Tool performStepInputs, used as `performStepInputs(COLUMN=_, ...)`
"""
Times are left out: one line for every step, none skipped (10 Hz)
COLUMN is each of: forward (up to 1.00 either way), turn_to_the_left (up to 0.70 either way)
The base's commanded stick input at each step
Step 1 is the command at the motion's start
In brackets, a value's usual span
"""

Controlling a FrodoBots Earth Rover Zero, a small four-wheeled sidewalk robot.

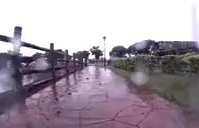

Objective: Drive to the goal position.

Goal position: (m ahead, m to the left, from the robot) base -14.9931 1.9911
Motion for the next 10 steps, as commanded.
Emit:
performStepInputs(forward=1.0, turn_to_the_left=0.05)
performStepInputs(forward=1.0, turn_to_the_left=0.18)
performStepInputs(forward=1.0, turn_to_the_left=0.33)
performStepInputs(forward=1.0, turn_to_the_left=0.36)
performStepInputs(forward=1.0, turn_to_the_left=0.36)
performStepInputs(forward=1.0, turn_to_the_left=0.28)
performStepInputs(forward=1.0, turn_to_the_left=0.0)
performStepInputs(forward=1.0, turn_to_the_left=0.0)
performStepInputs(forward=1.0, turn_to_the_left=0.0)
performStepInputs(forward=1.0, turn_to_the_left=0.0)
